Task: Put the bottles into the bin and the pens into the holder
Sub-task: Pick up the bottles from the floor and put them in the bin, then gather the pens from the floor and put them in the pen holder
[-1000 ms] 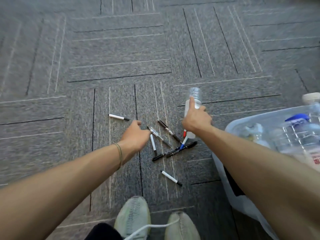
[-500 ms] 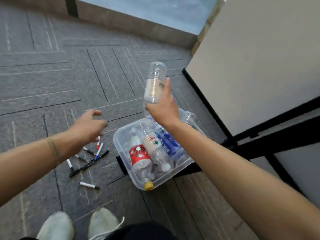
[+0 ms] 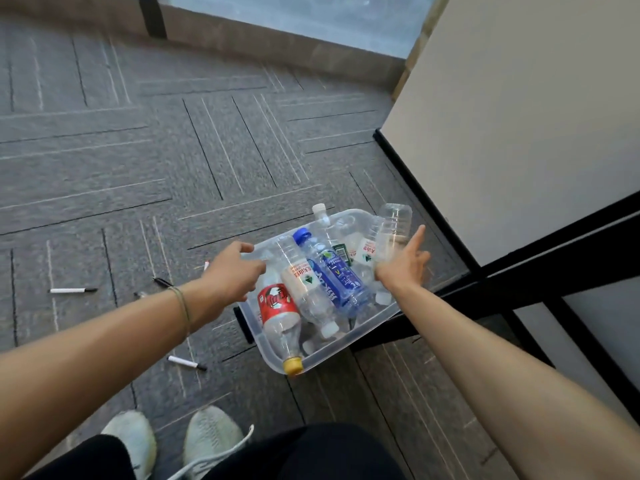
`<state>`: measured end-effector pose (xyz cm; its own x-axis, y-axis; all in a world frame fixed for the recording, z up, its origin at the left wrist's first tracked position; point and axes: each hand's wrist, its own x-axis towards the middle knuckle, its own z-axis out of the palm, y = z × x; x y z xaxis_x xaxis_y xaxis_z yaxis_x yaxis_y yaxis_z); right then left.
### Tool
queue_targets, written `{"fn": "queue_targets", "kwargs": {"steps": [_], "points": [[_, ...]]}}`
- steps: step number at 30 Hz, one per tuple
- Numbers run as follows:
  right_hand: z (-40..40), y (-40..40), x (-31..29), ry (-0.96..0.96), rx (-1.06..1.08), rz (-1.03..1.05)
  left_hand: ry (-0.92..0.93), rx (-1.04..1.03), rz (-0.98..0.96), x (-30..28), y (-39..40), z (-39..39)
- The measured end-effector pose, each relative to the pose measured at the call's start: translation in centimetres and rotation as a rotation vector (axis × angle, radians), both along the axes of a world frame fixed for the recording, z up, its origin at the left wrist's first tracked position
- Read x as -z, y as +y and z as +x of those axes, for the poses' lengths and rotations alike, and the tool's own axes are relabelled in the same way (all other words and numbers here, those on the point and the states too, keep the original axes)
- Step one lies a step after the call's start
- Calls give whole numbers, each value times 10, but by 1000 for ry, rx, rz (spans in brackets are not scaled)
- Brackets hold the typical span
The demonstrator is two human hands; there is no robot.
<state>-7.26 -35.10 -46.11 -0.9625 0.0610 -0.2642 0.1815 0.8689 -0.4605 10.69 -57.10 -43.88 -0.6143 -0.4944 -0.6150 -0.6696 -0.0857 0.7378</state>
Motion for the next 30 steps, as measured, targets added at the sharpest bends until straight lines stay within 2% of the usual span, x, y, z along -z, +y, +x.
{"fn": "queue_targets", "kwargs": {"steps": [4, 10, 13, 16, 20, 25, 30], "points": [[10, -22, -10, 116, -40, -33, -24, -12, -14, 5, -13, 8], [82, -106, -61, 480, -579, -388, -92, -26, -43, 5, -49, 49], [128, -149, -50, 348, -861, -436, -141, -48, -59, 8, -65, 78], [176, -184, -11, 88, -1048, -298, -168, -82, -87, 23, -81, 109], [220, -215, 60, -78, -1197, 18, -195, -159, -80, 58, -97, 157], [256, -231, 158, -176, -1285, 322, -306, -198, -77, 122, -120, 215], [268, -235, 225, -196, -1301, 465, -398, -211, -107, 178, -162, 249]]}}
